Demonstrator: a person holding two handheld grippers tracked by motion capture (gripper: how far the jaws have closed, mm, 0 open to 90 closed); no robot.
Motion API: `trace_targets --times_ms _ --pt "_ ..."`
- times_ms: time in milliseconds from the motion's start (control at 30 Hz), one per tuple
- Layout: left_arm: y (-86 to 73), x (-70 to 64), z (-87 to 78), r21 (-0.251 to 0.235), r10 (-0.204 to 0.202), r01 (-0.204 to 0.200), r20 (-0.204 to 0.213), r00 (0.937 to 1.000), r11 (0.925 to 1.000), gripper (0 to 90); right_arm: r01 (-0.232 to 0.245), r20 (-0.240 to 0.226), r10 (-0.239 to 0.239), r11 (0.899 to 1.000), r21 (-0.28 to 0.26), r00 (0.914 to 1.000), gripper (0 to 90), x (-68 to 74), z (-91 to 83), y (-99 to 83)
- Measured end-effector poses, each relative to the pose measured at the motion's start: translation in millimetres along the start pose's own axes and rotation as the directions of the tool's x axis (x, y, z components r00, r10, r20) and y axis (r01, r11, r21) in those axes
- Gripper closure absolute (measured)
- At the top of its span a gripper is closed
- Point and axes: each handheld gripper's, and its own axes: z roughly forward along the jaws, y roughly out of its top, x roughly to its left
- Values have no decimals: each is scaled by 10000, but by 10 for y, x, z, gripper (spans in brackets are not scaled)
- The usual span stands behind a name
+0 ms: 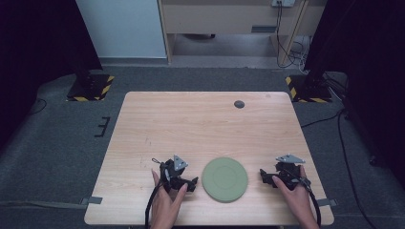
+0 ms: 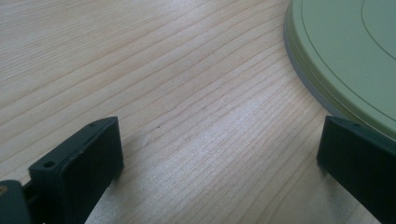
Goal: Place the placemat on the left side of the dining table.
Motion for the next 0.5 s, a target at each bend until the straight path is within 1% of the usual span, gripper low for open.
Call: trace_targets --times_ms 200,267,400,433,467,500 --pt "1 -2 1 -1 -36 36 -16 10000 10000 0 -1 -18 1 10000 -6 10000 7 2 1 1" --pt "1 -2 1 -2 -43 43 -17 10000 10000 0 116 -145 -116 9999 13 9998 7 6 -6 -5" --pt "3 -5 3 -3 -91 91 -35 10000 10000 0 214 -255 -214 9998 12 9994 6 16 -3 -2" --pt "9 -17 8 11 -193 193 -168 9997 9998 0 318 -289 -319 9995 -27 9991 8 19 -1 -2" --pt "9 -17 8 11 -193 193 -168 9997 9998 0 318 -289 -319 9995 -27 9991 8 19 -1 -2" --pt "21 -42 20 7 -406 406 -375 9985 9992 0 394 -397 -395 9992 -26 9984 16 25 -4 -1"
